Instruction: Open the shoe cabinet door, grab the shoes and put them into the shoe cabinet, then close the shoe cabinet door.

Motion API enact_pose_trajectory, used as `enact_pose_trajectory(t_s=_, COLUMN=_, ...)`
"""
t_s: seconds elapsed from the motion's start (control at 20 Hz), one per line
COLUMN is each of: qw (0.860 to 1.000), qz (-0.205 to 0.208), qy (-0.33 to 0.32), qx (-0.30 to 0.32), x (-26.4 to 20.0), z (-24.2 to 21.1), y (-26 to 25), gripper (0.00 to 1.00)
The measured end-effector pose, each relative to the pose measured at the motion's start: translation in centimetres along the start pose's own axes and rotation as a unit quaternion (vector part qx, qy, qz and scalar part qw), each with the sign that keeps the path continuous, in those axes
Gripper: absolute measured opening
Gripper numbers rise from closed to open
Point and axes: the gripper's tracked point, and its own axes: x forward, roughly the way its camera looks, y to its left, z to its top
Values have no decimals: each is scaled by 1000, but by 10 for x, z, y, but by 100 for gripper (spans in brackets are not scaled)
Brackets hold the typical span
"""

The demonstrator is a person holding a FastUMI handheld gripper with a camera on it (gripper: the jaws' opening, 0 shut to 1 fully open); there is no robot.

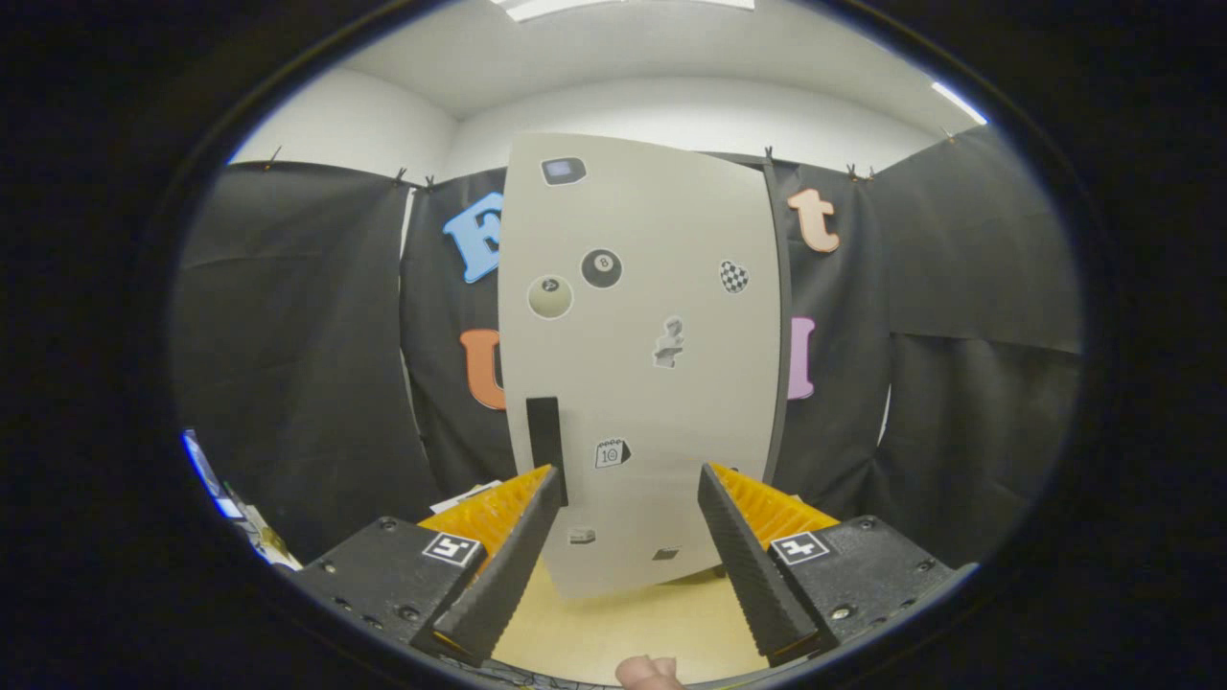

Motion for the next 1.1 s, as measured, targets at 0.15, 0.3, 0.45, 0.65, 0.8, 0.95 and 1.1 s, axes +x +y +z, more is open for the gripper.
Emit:
enact_pose_trajectory(t_s=0.15, qw=1000, qz=3, qy=7, qx=6, x=1, z=-3, y=2, gripper=95)
enact_pose_trajectory(t_s=0.3, qw=1000, qz=8, qy=6, qx=18, x=0, z=-1, y=3, gripper=95)
enact_pose_trajectory(t_s=0.45, qw=1000, qz=7, qy=-1, qx=14, x=0, z=-1, y=4, gripper=95)
enact_pose_trajectory(t_s=0.65, qw=1000, qz=13, qy=4, qx=8, x=1, z=-7, y=10, gripper=95)
enact_pose_trajectory(t_s=0.8, qw=1000, qz=10, qy=0, qx=2, x=1, z=-5, y=11, gripper=95)
enact_pose_trajectory(t_s=0.95, qw=1000, qz=10, qy=1, qx=-3, x=2, z=-7, y=15, gripper=95)
enact_pose_trajectory(t_s=1.1, qw=1000, qz=14, qy=0, qx=2, x=0, z=-13, y=21, gripper=95)
